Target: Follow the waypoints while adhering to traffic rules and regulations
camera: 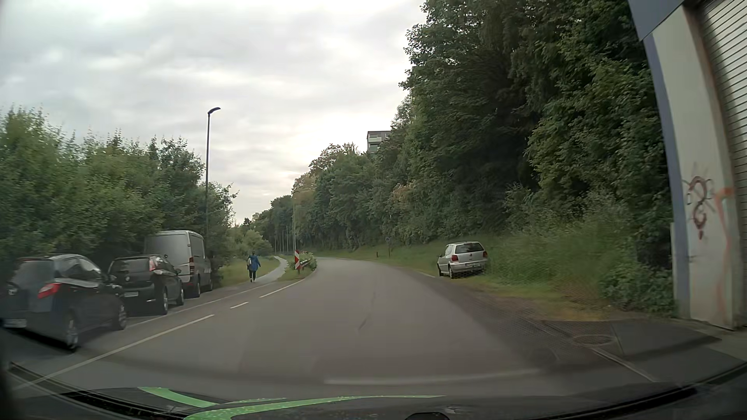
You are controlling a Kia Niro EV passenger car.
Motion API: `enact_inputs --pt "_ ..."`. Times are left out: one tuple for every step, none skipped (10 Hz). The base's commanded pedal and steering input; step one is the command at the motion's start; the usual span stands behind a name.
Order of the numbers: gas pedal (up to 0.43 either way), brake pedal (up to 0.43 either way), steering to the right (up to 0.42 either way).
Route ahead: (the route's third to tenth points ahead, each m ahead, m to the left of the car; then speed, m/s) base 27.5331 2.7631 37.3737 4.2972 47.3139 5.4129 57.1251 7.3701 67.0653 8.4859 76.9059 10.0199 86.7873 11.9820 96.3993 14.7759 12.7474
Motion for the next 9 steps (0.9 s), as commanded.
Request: enact_inputs --pt "0.087 0.0 -0.008" --pt "0.087 0.0 -0.008" --pt "0.087 0.0 -0.008" --pt "0.087 0.0 -0.008" --pt "0.087 0.0 -0.008" --pt "0.087 0.0 -0.008" --pt "0.087 0.0 -0.009" --pt "0.087 0.0 -0.009" --pt "0.087 0.0 -0.013"
